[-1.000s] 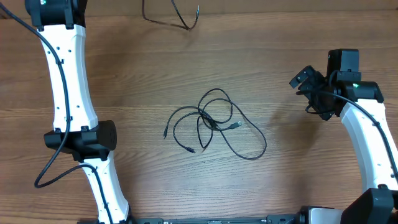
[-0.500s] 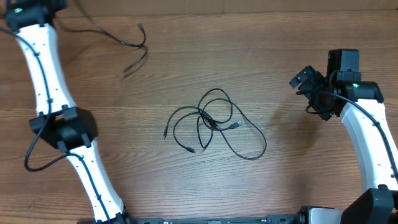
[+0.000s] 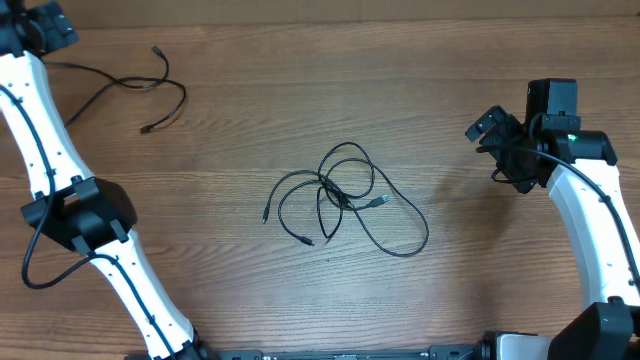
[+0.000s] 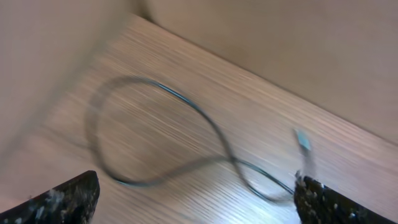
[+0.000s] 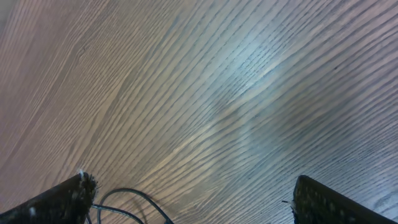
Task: Untangle cables
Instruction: 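Raise the left gripper and swing it back toward the center cables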
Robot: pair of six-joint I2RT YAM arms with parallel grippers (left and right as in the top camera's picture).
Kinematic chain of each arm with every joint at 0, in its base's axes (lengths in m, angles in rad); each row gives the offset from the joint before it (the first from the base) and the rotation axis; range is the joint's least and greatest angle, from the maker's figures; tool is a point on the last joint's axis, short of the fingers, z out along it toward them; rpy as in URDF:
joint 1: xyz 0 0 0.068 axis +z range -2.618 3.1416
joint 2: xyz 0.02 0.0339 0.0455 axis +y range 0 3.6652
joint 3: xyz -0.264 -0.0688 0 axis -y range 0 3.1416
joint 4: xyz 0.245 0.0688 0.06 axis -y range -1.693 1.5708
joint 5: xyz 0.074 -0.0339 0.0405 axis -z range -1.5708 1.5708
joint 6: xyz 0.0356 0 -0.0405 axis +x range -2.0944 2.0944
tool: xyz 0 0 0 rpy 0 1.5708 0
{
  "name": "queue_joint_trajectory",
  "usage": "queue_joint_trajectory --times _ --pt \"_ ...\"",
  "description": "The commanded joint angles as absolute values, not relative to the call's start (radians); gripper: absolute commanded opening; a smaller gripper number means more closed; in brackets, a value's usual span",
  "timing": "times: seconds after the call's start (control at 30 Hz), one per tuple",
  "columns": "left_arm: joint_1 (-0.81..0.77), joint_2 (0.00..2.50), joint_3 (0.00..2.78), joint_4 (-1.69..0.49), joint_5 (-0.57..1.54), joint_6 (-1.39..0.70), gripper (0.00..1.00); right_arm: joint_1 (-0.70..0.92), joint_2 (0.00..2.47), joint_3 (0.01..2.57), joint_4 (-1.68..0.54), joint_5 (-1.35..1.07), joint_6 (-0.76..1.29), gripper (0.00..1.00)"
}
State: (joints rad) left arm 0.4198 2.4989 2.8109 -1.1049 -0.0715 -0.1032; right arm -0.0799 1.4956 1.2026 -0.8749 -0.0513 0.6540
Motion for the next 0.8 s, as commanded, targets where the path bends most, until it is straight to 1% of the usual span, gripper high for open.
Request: queue_joint_trajectory --times 0.0,0.13,0.23,0.4,0.47,0.57,0.63,0.77 --pt "0.379 2.493 2.758 -1.153 0.168 -0.199 1.00 -0.086 1.481 1.204 -0.870 -0.043 0.653 1.00" --pt "0.329 2.493 2.682 -1.201 0.289 -0.214 1.00 -0.086 1.481 1.204 -0.870 -0.043 0.653 1.00" --pt "0.283 2.493 2.613 -1.238 0.285 -0.208 1.00 -0.086 1.481 1.204 -0.870 -0.043 0.653 1.00" --pt "0.207 2.493 2.517 -1.253 0.276 -0.099 0.99 -0.086 1.481 1.204 -0.870 -0.043 0.653 1.00" --pt "0.187 2.493 2.494 -1.253 0.235 -0.053 0.99 -0.086 1.481 1.204 -0.870 -0.043 0.653 1.00" --pt "0.150 2.493 2.428 -1.245 0.032 -0.027 0.98 -0.086 1.481 1.204 -0.870 -0.043 0.653 1.00" --pt "0.136 2.493 2.374 -1.230 -0.070 0.017 0.94 -0.086 1.481 1.204 -0.870 -0.043 0.653 1.00" --pt "0.135 2.493 2.294 -1.188 -0.168 0.050 0.92 -0.086 1.481 1.204 -0.870 -0.043 0.653 1.00"
